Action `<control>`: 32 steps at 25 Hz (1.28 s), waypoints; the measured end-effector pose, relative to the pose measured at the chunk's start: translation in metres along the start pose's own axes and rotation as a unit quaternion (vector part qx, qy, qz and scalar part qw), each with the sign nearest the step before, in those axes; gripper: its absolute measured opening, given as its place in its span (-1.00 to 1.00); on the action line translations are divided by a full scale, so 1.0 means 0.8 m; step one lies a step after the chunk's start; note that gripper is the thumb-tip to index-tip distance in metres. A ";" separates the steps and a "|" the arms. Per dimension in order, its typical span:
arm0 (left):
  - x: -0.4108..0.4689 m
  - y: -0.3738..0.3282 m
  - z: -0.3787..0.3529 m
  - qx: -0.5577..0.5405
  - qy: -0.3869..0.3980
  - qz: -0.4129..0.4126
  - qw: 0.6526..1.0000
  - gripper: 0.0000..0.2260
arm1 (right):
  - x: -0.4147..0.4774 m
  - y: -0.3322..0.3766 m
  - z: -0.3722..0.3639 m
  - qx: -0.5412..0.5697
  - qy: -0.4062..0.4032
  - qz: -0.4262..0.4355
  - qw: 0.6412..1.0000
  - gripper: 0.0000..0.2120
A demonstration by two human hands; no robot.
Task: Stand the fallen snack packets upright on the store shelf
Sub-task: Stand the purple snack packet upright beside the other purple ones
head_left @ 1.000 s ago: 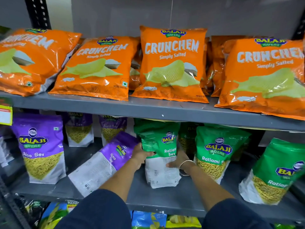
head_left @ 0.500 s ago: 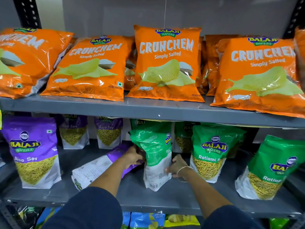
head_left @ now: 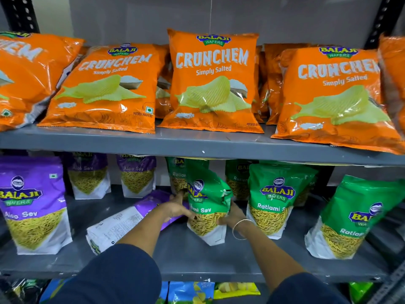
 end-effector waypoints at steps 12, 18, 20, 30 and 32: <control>0.012 -0.008 -0.013 -0.110 -0.102 -0.073 0.986 -0.17 | -0.022 -0.024 0.006 -0.053 0.105 -0.103 0.988 -0.80; -0.029 0.022 0.028 0.070 -0.160 -0.006 0.985 -0.08 | -0.073 -0.021 -0.091 -0.103 0.403 -0.213 0.884 -0.68; -0.043 0.041 0.077 0.086 -0.190 0.008 0.978 -0.19 | -0.073 0.013 -0.130 -0.074 0.400 -0.183 0.895 -0.72; -0.015 0.147 0.219 0.090 -0.042 0.102 0.990 -0.84 | -0.018 0.104 -0.269 0.287 0.181 -0.176 0.924 -0.44; -0.001 0.167 0.229 0.043 -0.027 0.120 0.991 -0.72 | -0.015 0.111 -0.269 0.295 0.134 -0.164 0.932 -0.48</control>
Point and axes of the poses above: each hand's wrist, its own x-axis towards the middle knuckle, its own z-axis out of the back of the hand, y = z × x, the point moved 9 cm from there along x, towards the middle knuckle, and after that the axes turned 8 degrees about -x, right-handed, at the moved point
